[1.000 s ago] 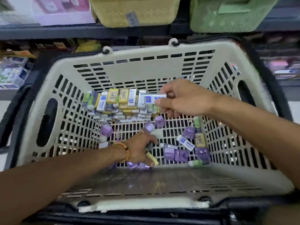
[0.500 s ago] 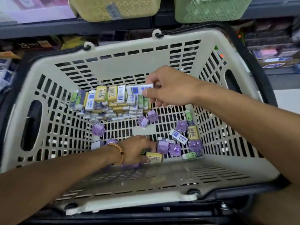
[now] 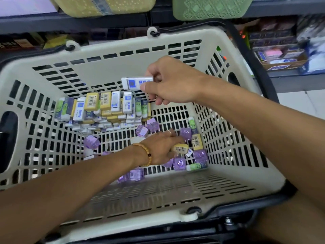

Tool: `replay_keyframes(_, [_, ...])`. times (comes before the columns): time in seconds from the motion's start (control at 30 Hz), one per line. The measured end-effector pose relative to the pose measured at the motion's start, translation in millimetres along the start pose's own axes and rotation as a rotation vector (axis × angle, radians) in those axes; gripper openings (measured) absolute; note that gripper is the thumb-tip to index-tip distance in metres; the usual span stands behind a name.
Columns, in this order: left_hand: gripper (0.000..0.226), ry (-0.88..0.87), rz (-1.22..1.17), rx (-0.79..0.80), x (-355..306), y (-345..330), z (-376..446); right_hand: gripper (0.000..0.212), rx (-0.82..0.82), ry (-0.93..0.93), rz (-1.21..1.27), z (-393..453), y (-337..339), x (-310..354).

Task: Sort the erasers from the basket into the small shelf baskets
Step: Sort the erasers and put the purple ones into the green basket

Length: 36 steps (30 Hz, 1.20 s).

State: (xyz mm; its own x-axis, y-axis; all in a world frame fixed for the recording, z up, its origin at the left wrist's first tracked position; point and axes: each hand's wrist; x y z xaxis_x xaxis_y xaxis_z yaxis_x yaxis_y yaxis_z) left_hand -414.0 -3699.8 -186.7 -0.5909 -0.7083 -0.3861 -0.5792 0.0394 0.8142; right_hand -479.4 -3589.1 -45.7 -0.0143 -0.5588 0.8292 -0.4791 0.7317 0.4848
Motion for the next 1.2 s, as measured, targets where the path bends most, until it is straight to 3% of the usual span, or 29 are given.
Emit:
replay_keyframes(0.17, [0.076,0.017,0.079,0.090,-0.8,-0.4,9.5,0.020,0.000,0.013,-0.015,2.6,0.8,-0.9])
replay_keyframes(0.3, [0.067,-0.001,0.250,-0.028,-8.6,-9.4,10.6,0.027,-0.002,0.015,-0.018,3.0,0.1,-1.0])
replay_keyframes(0.5, [0.056,0.007,0.028,-0.009,4.0,-6.8,5.7,0.030,-0.015,0.026,-0.027,1.1,3.6,-1.9])
replay_keyframes(0.67, [0.073,-0.048,0.290,-0.079,-11.7,-11.8,11.9,0.028,-0.017,0.021,-0.031,1.6,4.7,-1.6])
replay_keyframes(0.77, [0.079,-0.041,0.294,-0.098,-13.1,-10.0,17.6,0.020,-0.014,0.028,-0.023,0.4,6.4,-2.2])
replay_keyframes(0.9, [0.100,-0.041,0.272,-0.068,-16.6,-7.8,28.9,0.030,-0.016,0.017,-0.040,1.9,6.4,-3.3])
replay_keyframes(1.2, [0.071,-0.085,0.342,-0.024,-12.0,-12.6,16.9,0.031,-0.025,0.022,-0.047,1.9,8.5,-6.8])
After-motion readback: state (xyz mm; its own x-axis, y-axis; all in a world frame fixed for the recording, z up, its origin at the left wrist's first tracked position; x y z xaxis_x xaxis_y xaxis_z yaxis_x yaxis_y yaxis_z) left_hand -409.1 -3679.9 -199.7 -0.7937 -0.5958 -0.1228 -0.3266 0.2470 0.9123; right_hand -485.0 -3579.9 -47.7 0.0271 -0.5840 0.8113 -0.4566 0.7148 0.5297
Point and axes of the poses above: each hand's wrist, its own z-axis towards the middle knuckle, its own y-axis out of the back of the hand, x = y × z, and after that the axes turned 7 degrees about z, right-handed
